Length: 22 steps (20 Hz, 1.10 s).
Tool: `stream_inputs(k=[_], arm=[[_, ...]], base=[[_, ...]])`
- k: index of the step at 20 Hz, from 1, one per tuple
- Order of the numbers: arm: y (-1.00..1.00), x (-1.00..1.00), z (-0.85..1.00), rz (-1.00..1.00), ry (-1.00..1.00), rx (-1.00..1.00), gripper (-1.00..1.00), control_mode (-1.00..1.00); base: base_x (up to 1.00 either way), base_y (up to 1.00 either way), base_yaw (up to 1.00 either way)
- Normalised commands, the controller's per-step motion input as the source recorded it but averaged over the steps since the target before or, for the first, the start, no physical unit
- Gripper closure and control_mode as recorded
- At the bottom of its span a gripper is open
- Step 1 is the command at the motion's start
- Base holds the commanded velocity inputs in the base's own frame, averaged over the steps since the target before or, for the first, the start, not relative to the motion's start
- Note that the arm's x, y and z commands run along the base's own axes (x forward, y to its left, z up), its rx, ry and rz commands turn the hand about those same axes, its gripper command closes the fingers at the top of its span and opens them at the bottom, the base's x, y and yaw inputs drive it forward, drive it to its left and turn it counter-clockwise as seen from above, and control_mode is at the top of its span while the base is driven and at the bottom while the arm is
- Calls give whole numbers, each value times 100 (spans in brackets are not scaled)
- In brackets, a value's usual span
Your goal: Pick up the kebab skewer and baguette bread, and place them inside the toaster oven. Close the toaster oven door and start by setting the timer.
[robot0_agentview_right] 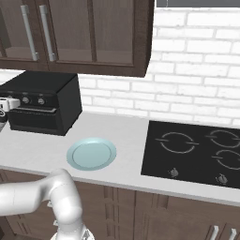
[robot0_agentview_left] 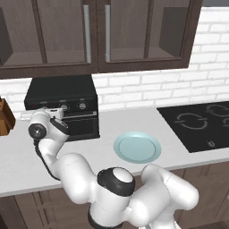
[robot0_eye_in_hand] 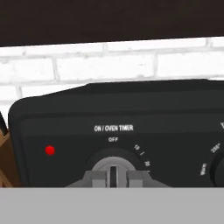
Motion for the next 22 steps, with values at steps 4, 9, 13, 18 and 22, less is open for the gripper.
stream_inputs(k=[4,9,13,18,22], arm=[[0,0,0,0,0,0,100,-100],[0,0,0,-1,0,5,100,-100],[0,0,0,0,0,8,100,-100],[0,0,0,-1,0,10,100,-100],[0,0,0,-1,-2,11,100,-100]], base=[[0,0,0],[0,0,0],[0,0,0],[0,0,0],[0,0,0]])
